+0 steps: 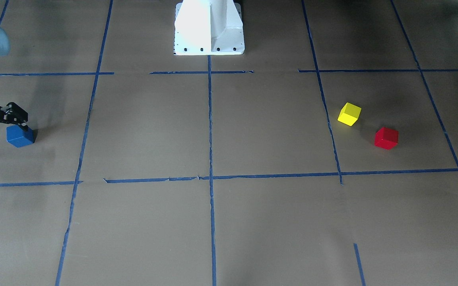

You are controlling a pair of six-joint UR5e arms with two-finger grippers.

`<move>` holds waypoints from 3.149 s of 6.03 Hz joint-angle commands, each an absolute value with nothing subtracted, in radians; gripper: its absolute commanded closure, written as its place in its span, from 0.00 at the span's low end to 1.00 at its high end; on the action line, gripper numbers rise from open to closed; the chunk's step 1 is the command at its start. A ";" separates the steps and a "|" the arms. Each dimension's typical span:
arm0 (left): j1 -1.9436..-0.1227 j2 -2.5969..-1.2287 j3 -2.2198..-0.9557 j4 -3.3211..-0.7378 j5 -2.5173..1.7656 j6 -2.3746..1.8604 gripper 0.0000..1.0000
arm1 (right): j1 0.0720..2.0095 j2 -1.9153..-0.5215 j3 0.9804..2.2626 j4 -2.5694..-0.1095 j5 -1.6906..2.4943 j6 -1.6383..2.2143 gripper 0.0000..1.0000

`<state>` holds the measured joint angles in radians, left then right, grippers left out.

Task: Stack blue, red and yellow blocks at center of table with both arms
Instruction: 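Lower the right gripper onto the blue cube and grasp it, then carry the blue cube with the right gripper to the table centre and set it down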

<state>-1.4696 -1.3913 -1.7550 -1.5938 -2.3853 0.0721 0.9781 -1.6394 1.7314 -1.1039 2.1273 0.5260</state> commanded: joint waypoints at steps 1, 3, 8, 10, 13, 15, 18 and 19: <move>-1.470 -1.391 -1.755 -1.594 -2.385 0.072 0.00 | 0.954 -1.643 1.683 -1.104 2.128 0.529 0.00; -1.470 -1.391 -1.755 -1.594 -2.385 0.072 0.00 | 0.942 -1.634 1.666 -1.104 2.126 0.531 0.09; -1.470 -1.390 -1.756 -1.592 -2.385 0.072 0.00 | 0.936 -1.568 1.758 -1.118 2.135 0.607 0.97; -1.470 -1.390 -1.756 -1.594 -2.385 0.072 0.00 | 0.809 -1.319 1.743 -1.225 2.122 0.885 0.96; -1.470 -1.391 -1.756 -1.594 -2.385 0.072 0.00 | 0.591 -0.918 1.567 -1.433 1.920 1.163 0.96; -1.470 -1.391 -1.756 -1.594 -2.385 0.072 0.00 | 0.500 -0.752 1.417 -1.434 1.832 1.254 0.96; -1.470 -1.391 -1.755 -1.595 -2.385 0.072 0.00 | 0.468 -0.723 1.384 -1.436 1.789 1.255 0.70; -1.470 -1.391 -1.755 -1.595 -2.385 0.072 0.00 | 0.462 -0.721 1.384 -1.436 1.773 1.255 0.20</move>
<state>-1.4696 -1.3913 -1.7549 -1.5951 -2.3853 0.0721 0.4688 -0.7233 1.3845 -1.4357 1.7918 1.2549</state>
